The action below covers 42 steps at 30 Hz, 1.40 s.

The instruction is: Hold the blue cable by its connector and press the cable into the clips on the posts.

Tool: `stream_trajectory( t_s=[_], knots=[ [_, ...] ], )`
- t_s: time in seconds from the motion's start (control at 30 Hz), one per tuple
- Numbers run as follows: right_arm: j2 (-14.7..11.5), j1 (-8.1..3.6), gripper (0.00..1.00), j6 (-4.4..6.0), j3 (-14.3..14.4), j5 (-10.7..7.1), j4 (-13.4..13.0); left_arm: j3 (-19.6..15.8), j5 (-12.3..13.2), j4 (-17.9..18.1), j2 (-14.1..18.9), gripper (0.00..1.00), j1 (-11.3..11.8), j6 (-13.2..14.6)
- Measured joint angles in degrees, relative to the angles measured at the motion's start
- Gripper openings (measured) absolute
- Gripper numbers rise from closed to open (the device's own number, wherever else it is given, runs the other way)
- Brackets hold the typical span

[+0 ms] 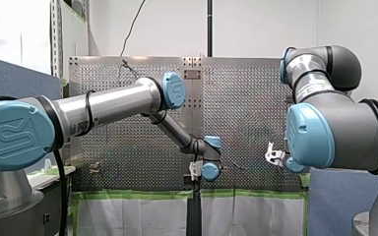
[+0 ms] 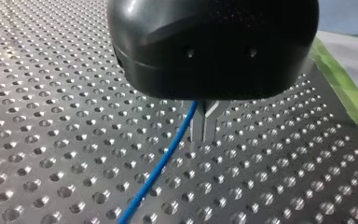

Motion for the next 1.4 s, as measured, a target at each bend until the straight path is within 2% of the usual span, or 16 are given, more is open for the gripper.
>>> stream_trajectory(
  t_s=[0.27, 0.5, 0.53, 0.57, 0.6, 0.63, 0.67, 0.7, 0.73, 0.77, 1.03, 1.23, 1.4],
  knots=[
    [-0.09, -0.67, 0.0, 0.84, -0.23, 0.79, 0.31, 0.45, -1.59, 0.0, 0.0, 0.0, 1.19, 1.06],
    [-0.1, -0.14, 0.0, 0.34, -0.23, -1.37, 0.3, -0.26, -1.18, 0.0, 0.05, 0.0, 1.15, 1.62],
    [-0.1, -0.03, 0.0, 0.3, -0.23, -1.75, 0.31, -0.33, -1.19, 0.01, 0.06, 0.17, 1.05, 1.86],
    [-0.09, 0.05, 0.0, 0.28, -0.24, -1.96, 0.32, -0.42, -1.25, 0.03, 0.07, 0.43, 0.89, 2.24],
    [-0.1, 0.13, 0.0, 0.26, -0.23, -2.12, 0.33, -0.49, -1.36, 0.05, 0.07, 0.61, 0.76, 2.54],
    [-0.1, 0.26, 0.0, 0.23, -0.22, -2.28, 0.34, -0.58, -1.49, 0.1, 0.07, 0.61, 0.61, 2.86],
    [-0.1, 0.38, 0.0, 0.21, -0.21, -2.38, 0.35, -0.69, -1.61, 0.19, 0.07, 0.84, 0.41, 3.32],
    [-0.09, 0.5, 0.0, 0.19, -0.21, -2.49, 0.35, -0.78, -1.63, 0.31, 0.07, 0.84, 0.26, 3.7],
    [-0.09, 0.64, 0.0, 0.18, -0.21, -2.63, 0.35, -0.87, -1.55, 0.5, 0.07, 0.95, 0.1, 4.11],
    [-0.09, 0.74, 0.0, 0.18, -0.2, -2.71, 0.36, -0.98, -1.26, 0.8, 0.08, 1.0, -0.13, 4.75],
    [-0.09, 1.52, 0.0, 0.15, -0.19, -2.95, 0.42, -1.73, 2.14, 0.93, 0.16, 1.0, -1.01, 7.46],
    [-0.1, 1.96, 0.0, 0.15, -0.19, -2.99, 0.44, -2.78, 2.68, -1.32, 0.14, 1.0, -2.22, 9.13],
    [-0.1, 2.3, 0.0, 0.16, -0.19, -3.0, 0.46, -4.06, 4.83, -3.85, 0.23, 1.0, -3.94, 9.35]
  ],
)
